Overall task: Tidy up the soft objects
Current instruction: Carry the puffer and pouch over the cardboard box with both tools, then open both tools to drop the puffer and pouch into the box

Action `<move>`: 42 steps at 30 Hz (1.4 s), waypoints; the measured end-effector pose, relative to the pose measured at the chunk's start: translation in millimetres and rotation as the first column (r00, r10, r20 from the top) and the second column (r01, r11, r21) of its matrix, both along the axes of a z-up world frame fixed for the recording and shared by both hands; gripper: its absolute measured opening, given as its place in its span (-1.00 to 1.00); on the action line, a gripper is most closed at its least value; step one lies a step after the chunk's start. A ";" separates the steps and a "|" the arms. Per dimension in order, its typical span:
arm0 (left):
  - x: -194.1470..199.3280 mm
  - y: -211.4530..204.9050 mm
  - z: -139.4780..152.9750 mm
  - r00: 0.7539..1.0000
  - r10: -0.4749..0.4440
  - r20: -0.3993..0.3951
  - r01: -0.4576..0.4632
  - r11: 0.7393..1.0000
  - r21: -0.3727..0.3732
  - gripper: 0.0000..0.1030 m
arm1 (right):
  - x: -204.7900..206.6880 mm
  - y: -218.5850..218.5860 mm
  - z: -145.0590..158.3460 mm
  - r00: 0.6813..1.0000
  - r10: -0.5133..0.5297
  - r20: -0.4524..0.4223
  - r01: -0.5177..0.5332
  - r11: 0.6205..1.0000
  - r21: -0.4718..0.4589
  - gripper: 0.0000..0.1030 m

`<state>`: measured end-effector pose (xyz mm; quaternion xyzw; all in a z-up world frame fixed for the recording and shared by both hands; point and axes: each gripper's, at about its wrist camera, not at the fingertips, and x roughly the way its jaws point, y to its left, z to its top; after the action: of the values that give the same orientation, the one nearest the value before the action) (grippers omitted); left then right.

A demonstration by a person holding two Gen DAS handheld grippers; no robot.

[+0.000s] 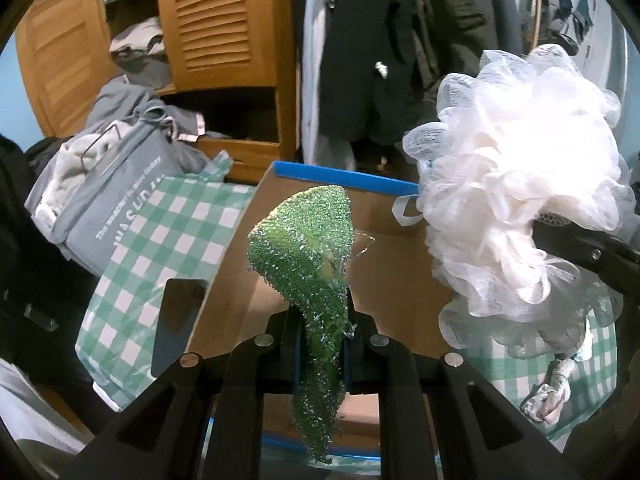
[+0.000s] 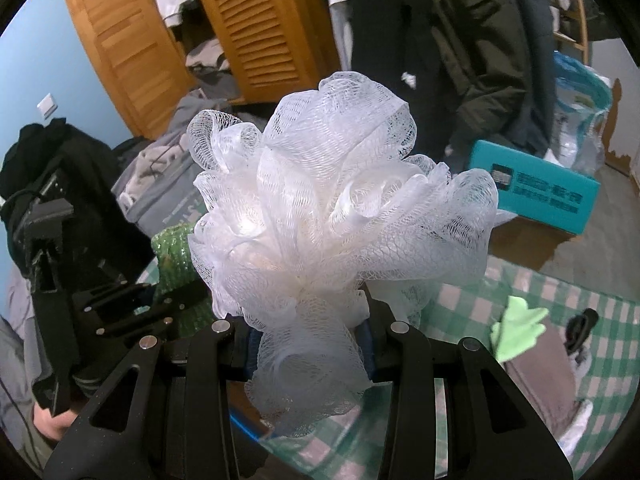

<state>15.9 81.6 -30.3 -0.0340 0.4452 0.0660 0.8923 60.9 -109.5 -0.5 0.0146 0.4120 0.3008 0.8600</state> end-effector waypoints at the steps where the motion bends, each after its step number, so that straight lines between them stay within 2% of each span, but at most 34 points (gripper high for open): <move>1: 0.1 2.9 -0.9 1.000 0.006 -0.002 -0.006 1.000 0.001 -0.72 | 2.0 5.0 -1.6 1.000 0.004 -0.007 -0.004 1.000 0.000 -0.28; 7: 2.3 22.2 -9.7 0.999 0.046 -0.022 -0.046 0.999 -0.006 -0.72 | 13.1 30.7 -13.4 0.998 0.028 -0.049 -0.029 1.000 -0.012 -0.28; 12: 9.3 31.4 -26.5 0.995 0.059 -0.084 -0.060 0.998 -0.012 -0.70 | 18.1 48.9 -27.0 0.995 0.048 -0.089 -0.051 0.998 -0.031 -0.27; 14: 10.2 33.1 -31.8 0.993 0.063 -0.103 -0.065 0.998 -0.012 -0.54 | 20.1 54.2 -33.3 0.993 0.050 -0.111 -0.055 0.998 -0.041 -0.23; 16: 8.8 34.5 -33.4 0.991 0.071 -0.111 -0.072 0.997 -0.007 -0.36 | 22.6 59.2 -39.2 0.989 0.055 -0.140 -0.062 0.997 -0.051 -0.07; 18: 6.2 34.9 -30.5 0.993 0.074 -0.096 -0.075 0.997 -0.009 -0.03 | 23.1 61.0 -42.7 0.989 0.045 -0.143 -0.057 0.995 -0.078 0.07; 20: 3.5 34.7 -26.7 0.993 0.083 -0.081 -0.083 0.997 0.008 0.25 | 21.6 59.4 -42.9 0.991 0.034 -0.130 -0.046 0.995 -0.087 0.13; 21: 2.5 34.7 -24.3 0.994 0.087 -0.071 -0.086 0.996 0.015 0.27 | 20.9 57.6 -42.0 0.991 0.032 -0.127 -0.043 0.996 -0.084 0.20; 28: -0.7 30.7 -17.4 0.995 0.076 -0.059 -0.076 0.997 0.003 0.31 | 18.8 38.2 -29.5 0.994 0.000 -0.107 -0.007 0.998 -0.061 0.35; 42: -2.1 -6.3 -8.4 0.999 -0.009 -0.036 0.011 0.999 0.046 0.46 | 11.1 -6.9 -23.2 0.993 -0.082 -0.091 0.076 0.995 -0.062 0.42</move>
<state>13.8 75.3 -38.7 -0.0098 0.4597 0.0725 0.8851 72.0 -116.4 -23.7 0.0197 0.4594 0.2534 0.8511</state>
